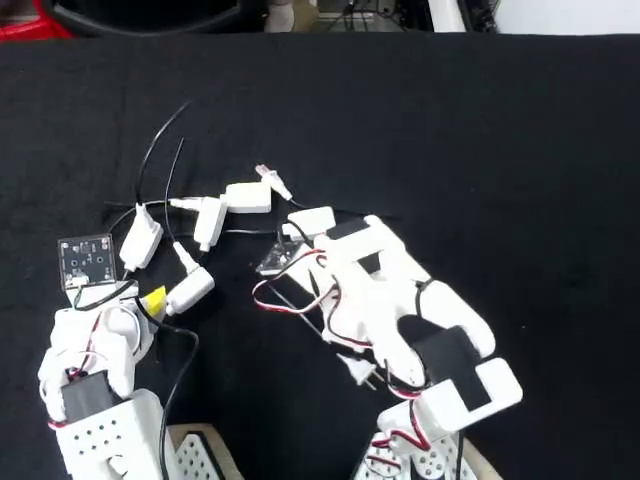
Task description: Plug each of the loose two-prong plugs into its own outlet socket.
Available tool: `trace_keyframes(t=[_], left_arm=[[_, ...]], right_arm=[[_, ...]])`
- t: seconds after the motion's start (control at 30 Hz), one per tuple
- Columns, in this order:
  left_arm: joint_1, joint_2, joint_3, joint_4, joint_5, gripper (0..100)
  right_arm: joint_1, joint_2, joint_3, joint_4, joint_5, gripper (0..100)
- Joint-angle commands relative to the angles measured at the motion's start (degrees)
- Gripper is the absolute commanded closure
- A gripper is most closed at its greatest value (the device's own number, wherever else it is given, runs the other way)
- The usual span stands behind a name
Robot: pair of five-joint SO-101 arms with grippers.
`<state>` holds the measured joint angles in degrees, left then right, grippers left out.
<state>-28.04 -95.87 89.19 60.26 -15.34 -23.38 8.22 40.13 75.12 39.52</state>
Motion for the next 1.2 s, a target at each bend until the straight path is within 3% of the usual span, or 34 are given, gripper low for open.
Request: trace_keyframes(t=[0.0, 0.43, 0.67, 1.03, 1.17], left_arm=[[0.7, -0.4, -0.2, -1.1, -0.1, 66], [2.2, -0.4, 0.0, -1.1, -0.2, 66], [2.2, -0.4, 0.0, -1.1, -0.2, 66], [2.2, -0.4, 0.0, -1.1, -0.1, 66], [2.2, -0.4, 0.0, -1.1, -0.2, 66]], right_arm=[[0.1, 2.8, 1.0, 1.1, 0.3, 80.4], [-0.2, -21.4, 4.1, 10.1, 0.3, 80.4], [-0.2, -16.6, 9.9, 1.1, 0.3, 80.4], [-2.7, -0.7, 6.3, -4.0, 0.2, 80.5], [-5.5, 1.5, 4.9, -3.3, 0.2, 87.3]])
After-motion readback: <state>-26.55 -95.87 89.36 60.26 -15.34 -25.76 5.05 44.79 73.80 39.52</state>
